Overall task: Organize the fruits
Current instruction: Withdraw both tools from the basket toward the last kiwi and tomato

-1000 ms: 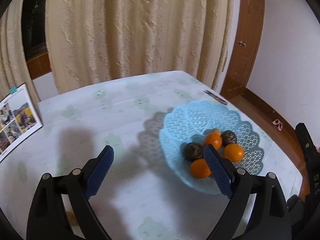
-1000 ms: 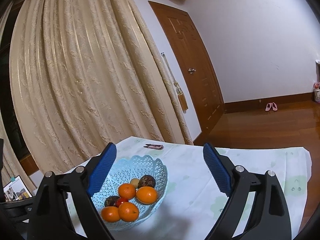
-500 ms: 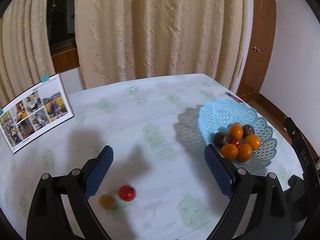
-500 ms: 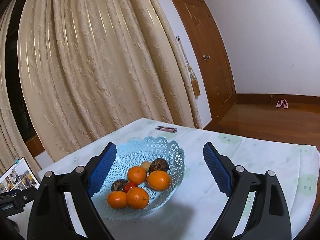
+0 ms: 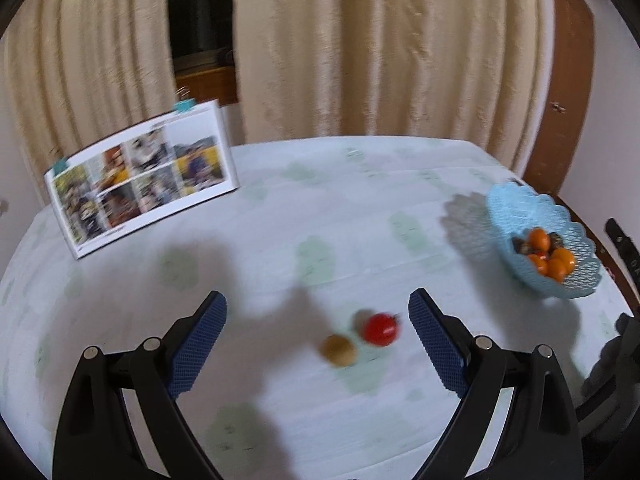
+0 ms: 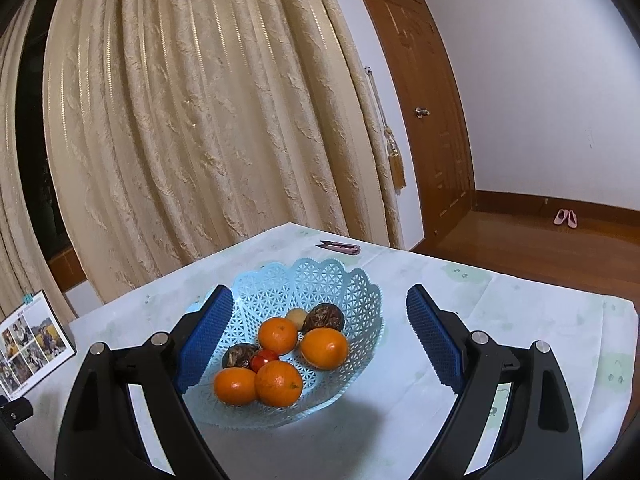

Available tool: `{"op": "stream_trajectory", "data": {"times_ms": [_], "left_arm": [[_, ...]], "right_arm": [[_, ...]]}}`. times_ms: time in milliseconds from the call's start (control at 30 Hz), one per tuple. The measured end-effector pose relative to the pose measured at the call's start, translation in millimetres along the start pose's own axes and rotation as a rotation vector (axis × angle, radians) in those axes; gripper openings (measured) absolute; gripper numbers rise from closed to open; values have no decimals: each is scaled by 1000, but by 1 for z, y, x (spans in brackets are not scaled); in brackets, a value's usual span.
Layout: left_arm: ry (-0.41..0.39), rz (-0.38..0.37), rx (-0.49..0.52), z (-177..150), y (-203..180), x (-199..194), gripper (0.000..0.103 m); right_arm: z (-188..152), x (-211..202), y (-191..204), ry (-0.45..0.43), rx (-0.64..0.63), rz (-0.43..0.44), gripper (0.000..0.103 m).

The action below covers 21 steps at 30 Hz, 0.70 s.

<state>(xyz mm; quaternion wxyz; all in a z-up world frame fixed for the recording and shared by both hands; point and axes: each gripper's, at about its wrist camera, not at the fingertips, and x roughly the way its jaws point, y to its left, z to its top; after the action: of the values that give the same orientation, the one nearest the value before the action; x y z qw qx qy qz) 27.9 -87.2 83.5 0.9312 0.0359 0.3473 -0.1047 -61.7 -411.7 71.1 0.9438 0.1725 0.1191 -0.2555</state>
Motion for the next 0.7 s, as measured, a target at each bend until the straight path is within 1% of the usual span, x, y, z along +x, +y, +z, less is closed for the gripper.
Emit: {"op": "stream_trajectory", "data": {"times_ms": [133,300,433,600,667,700], "left_arm": [[31,34,-41,-12,25,5,92],[77,47,-48,-27,36,17,92],[104,32,-19,-34,30,29,92],[140,4,44,-41,14,43,92],[159,-11,57,-42,10,50,90],[163,-15,61,-42,8,52,88]], "right_arm": [[-3,-4,7,-14,-39,3,90],[-6,-7,17,-18,-84,12,90],[-9,-8,22,-15,-105,23,90],[-10,-7,25,-7,-118,43,90],[-10,-7,27,-3,-124,54,90],[-11,-7,28,0,-129,61,90]]}}
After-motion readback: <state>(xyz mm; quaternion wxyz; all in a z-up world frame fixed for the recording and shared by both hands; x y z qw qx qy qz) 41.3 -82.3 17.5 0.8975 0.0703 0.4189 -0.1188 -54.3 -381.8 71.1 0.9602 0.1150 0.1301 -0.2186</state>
